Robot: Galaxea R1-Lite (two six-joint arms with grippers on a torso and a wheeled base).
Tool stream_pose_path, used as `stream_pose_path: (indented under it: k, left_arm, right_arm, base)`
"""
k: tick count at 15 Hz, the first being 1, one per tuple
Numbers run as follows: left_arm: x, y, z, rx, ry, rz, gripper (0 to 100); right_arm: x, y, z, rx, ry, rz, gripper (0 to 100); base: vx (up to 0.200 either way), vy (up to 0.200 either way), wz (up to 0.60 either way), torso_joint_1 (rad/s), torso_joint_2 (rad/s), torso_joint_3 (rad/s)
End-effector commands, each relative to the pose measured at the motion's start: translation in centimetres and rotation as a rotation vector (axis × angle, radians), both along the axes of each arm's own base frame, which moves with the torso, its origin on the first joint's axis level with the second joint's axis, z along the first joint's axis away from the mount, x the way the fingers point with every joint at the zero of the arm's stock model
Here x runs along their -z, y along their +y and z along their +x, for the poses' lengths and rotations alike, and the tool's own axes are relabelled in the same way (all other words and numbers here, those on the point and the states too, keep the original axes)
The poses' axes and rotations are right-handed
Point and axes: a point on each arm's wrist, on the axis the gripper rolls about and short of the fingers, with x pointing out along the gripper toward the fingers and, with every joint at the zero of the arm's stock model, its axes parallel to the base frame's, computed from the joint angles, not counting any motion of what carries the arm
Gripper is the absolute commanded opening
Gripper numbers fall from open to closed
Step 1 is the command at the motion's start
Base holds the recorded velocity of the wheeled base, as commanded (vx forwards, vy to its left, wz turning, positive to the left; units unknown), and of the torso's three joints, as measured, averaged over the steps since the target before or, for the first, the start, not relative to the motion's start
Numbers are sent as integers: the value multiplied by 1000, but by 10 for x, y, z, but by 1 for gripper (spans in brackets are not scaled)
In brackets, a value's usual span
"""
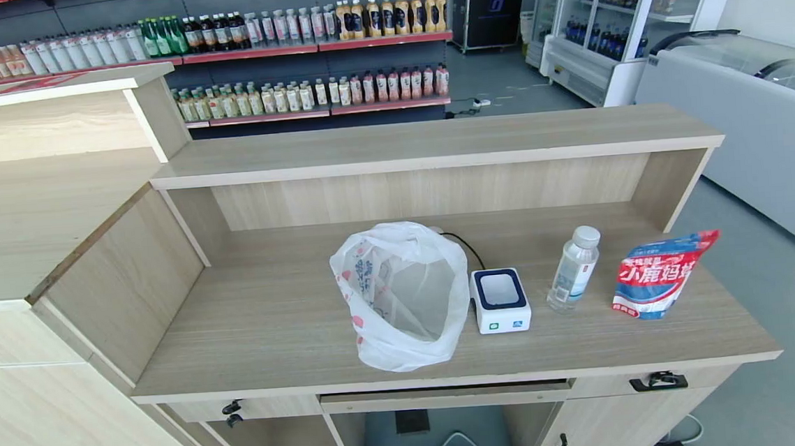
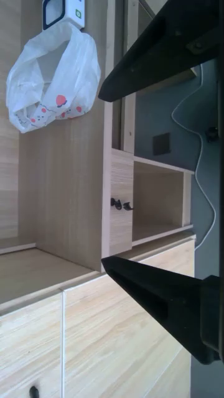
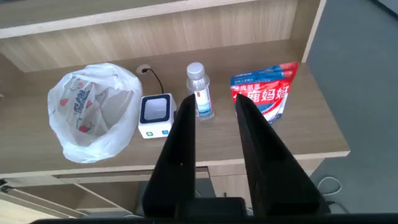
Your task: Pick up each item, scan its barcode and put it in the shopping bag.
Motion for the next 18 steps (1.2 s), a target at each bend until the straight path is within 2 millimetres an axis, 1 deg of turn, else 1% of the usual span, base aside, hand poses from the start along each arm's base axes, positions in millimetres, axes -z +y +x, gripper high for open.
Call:
stream_pose_path:
  k: [1, 2, 3, 4, 5, 6, 7, 8, 9, 10, 11, 12, 15, 16, 18]
  left_arm:
    - [0, 0, 0, 0, -1, 0, 100]
    - [0, 0, 0, 0, 1, 0, 100]
    - [0, 0, 0, 0, 1, 0, 100]
    - [0, 0, 0, 0, 1, 0, 100]
    - [0, 0, 0, 0, -1, 0, 100]
    - [0, 0, 0, 0, 1, 0, 100]
    - [0, 0, 0, 0, -1, 0, 100]
    - [0, 0, 0, 0, -1, 0, 100]
    - [0, 0, 0, 0, 1, 0, 100]
    - [0, 0, 0, 0, -1, 0, 100]
    - [0, 0, 0, 0, -1, 0, 100]
    - [0, 0, 0, 0, -1, 0, 100]
    - [0, 0, 0, 0, -1, 0, 100]
    - [0, 0, 0, 0, 1, 0, 100]
    - [0, 0, 0, 0, -1, 0, 100]
  right_arm:
    - [23, -4, 83, 15, 184, -11, 100]
    - [29, -7, 111, 22, 181, -13, 100]
    - [39, -11, 134, 38, 183, -25, 100]
    - [55, -18, 156, 57, 214, -62, 100]
    - [69, -23, 171, 64, 232, -95, 100]
    - [77, -24, 179, 61, 247, -102, 100]
    - [93, -25, 192, 56, 281, -106, 100]
    - [99, -25, 198, 54, 287, -109, 100]
    - [113, -26, 210, 51, 293, -124, 100]
    - [118, -27, 215, 51, 289, -129, 100]
    - [128, -27, 224, 53, 280, -131, 100]
    - [132, -28, 226, 52, 287, -132, 100]
    - [146, -29, 242, 47, 314, -158, 100]
    - [148, -29, 245, 46, 314, -163, 100]
    - [157, -26, 259, 30, 314, -169, 100]
  base:
    - [0, 0, 0, 0, 0, 0]
    - [0, 0, 0, 0, 0, 0]
    - [0, 0, 0, 0, 0, 0]
    - [0, 0, 0, 0, 0, 0]
    - [0, 0, 0, 0, 0, 0]
    - [0, 0, 0, 0, 0, 0]
    - [0, 0, 0, 0, 0, 0]
    - [0, 0, 0, 0, 0, 0]
    - [0, 0, 0, 0, 0, 0]
    - [0, 0, 0, 0, 0, 0]
    - [0, 0, 0, 0, 0, 0]
    - [0, 0, 0, 0, 0, 0]
    - [0, 0, 0, 0, 0, 0]
    - [0, 0, 0, 0, 0, 0]
    - [0, 0, 0, 0, 0, 0]
